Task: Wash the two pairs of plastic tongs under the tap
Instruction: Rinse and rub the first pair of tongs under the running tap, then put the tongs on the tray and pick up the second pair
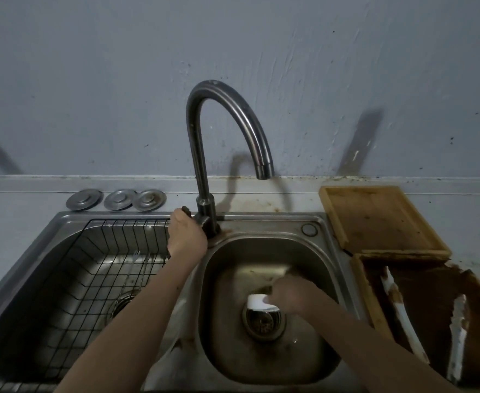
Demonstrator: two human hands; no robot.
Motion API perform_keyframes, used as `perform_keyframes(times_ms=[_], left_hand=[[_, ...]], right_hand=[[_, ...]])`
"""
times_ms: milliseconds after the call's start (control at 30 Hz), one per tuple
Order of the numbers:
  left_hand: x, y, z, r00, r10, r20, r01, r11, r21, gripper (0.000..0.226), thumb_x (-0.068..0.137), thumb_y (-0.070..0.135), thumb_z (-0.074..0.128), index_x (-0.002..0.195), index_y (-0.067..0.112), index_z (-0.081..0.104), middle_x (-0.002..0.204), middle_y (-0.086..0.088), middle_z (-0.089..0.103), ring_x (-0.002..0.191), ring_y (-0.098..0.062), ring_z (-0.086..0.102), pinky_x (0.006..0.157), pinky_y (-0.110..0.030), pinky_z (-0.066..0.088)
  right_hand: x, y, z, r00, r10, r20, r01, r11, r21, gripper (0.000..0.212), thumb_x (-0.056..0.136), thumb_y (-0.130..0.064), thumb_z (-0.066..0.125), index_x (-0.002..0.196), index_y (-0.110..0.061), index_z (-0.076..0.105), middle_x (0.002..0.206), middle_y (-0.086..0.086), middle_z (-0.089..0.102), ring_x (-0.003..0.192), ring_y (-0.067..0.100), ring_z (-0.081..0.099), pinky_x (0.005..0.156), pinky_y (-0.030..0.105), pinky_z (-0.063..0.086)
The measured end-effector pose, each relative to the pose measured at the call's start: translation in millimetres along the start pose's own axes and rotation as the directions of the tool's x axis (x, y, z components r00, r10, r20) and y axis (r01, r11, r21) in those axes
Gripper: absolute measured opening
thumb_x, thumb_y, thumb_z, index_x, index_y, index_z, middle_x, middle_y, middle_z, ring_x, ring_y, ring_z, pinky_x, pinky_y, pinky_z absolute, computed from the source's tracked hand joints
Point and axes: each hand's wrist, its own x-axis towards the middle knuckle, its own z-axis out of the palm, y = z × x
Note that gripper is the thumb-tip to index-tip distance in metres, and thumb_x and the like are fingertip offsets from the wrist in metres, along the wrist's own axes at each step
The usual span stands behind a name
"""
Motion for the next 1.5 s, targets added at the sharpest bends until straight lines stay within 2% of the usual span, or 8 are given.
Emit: perform_keyframes(times_ms=[133, 233, 333, 533, 700, 1033, 1267, 1500], left_hand=[[-20.6, 9.2, 9.3, 0.939, -0.277, 0.206, 0.336, 0.87, -0.362, 0.068, 0.077, 0.007, 0.069, 0.134, 0.0, 0.034, 0.134, -0.02, 0.043, 0.118, -0.036, 0.049, 0.1, -0.047, 0.045], [-49.2, 46.0, 26.2, 0.751, -0.234, 0.617, 0.613, 0.593, -0.522, 0.023, 0.084, 0.014, 0.062, 0.105, 0.007, 0.056, 0.095, -0.013, 0.063, 0.083, -0.028, 0.062, 0.059, -0.035, 0.057], [-67.6, 85.6, 51.4, 0.841, 0.159, 0.518, 0.125, 0.873, -0.471, 0.017, 0.087, 0.01, 0.058, 0.103, 0.013, 0.052, 0.089, 0.001, 0.061, 0.089, -0.022, 0.061, 0.062, -0.024, 0.048], [-79.9, 151.5, 105.9, 0.588, 0.594, 0.549, -0.564, 0.788, -0.247, 0.027, 0.088, 0.004, 0.047, 0.112, 0.003, 0.061, 0.113, -0.014, 0.064, 0.105, -0.027, 0.06, 0.089, -0.031, 0.046], [-82.7, 166.7, 137.3, 0.489, 0.631, 0.602, -0.713, 0.687, -0.14, 0.043, 0.088, 0.007, 0.044, 0.129, 0.018, 0.048, 0.123, -0.012, 0.057, 0.12, -0.029, 0.047, 0.1, -0.045, 0.042], [-83.8, 164.6, 148.5, 0.424, 0.485, 0.765, -0.75, 0.661, -0.003, 0.055, 0.087, 0.007, 0.049, 0.138, 0.024, 0.036, 0.127, -0.012, 0.053, 0.127, -0.034, 0.035, 0.102, -0.048, 0.038], [-86.3, 165.5, 147.6, 0.387, 0.465, 0.796, -0.805, 0.592, 0.045, 0.065, 0.085, 0.003, 0.049, 0.143, 0.024, 0.028, 0.15, -0.003, 0.032, 0.133, -0.037, 0.027, 0.104, -0.049, 0.035], [-107.5, 157.5, 132.8, 0.379, 0.577, 0.724, -0.885, 0.455, 0.1, 0.059, 0.088, 0.013, 0.054, 0.14, 0.018, 0.03, 0.149, -0.005, 0.032, 0.135, -0.031, 0.031, 0.106, -0.045, 0.036]], right_hand=[[-15.9, 31.3, -23.9, 0.993, 0.076, -0.091, -0.045, 0.953, 0.301, 0.052, 0.086, -0.06, 0.044, 0.086, -0.012, 0.063, 0.078, 0.003, 0.064, 0.064, 0.013, 0.056, 0.054, 0.026, 0.039], [-30.4, 74.6, -52.4, 0.964, 0.165, -0.21, -0.061, 0.902, 0.427, 0.062, 0.081, -0.069, 0.039, 0.079, -0.012, 0.062, 0.069, 0.002, 0.064, 0.059, 0.013, 0.06, 0.055, 0.025, 0.047], [-37.1, 119.4, -78.1, 0.882, 0.32, -0.346, -0.053, 0.796, 0.603, 0.064, 0.084, -0.062, 0.045, 0.105, -0.004, 0.062, 0.086, 0.002, 0.066, 0.065, 0.009, 0.062, 0.051, 0.02, 0.046], [-22.4, 183.5, -91.9, 0.7, 0.476, -0.532, -0.024, 0.76, 0.649, 0.054, 0.084, -0.041, 0.062, 0.123, -0.006, 0.05, 0.11, 0.009, 0.064, 0.073, 0.009, 0.058, 0.052, 0.014, 0.039], [1.7, 209.1, -75.3, 0.648, 0.531, -0.546, -0.125, 0.781, 0.612, 0.069, 0.08, -0.04, 0.067, 0.133, -0.008, 0.037, 0.126, 0.014, 0.053, 0.105, 0.026, 0.056, 0.08, 0.032, 0.049], [37.8, 219.0, -57.6, 0.574, 0.606, -0.55, -0.136, 0.734, 0.666, 0.071, 0.074, -0.029, 0.075, 0.131, -0.012, 0.036, 0.113, 0.012, 0.058, 0.068, 0.01, 0.044, 0.047, 0.014, 0.032], [37.2, 210.2, -60.2, 0.577, 0.604, -0.549, -0.17, 0.747, 0.643, 0.057, 0.085, -0.033, 0.063, 0.129, -0.007, 0.038, 0.117, 0.015, 0.057, 0.093, 0.024, 0.056, 0.075, 0.033, 0.047], [-40.8, 193.4, -64.1, 0.224, 0.387, -0.895, 0.082, 0.907, 0.413, 0.032, 0.089, -0.017, 0.055, 0.119, -0.006, 0.053, 0.124, 0.015, 0.058, 0.117, 0.028, 0.051, 0.098, 0.037, 0.039]])
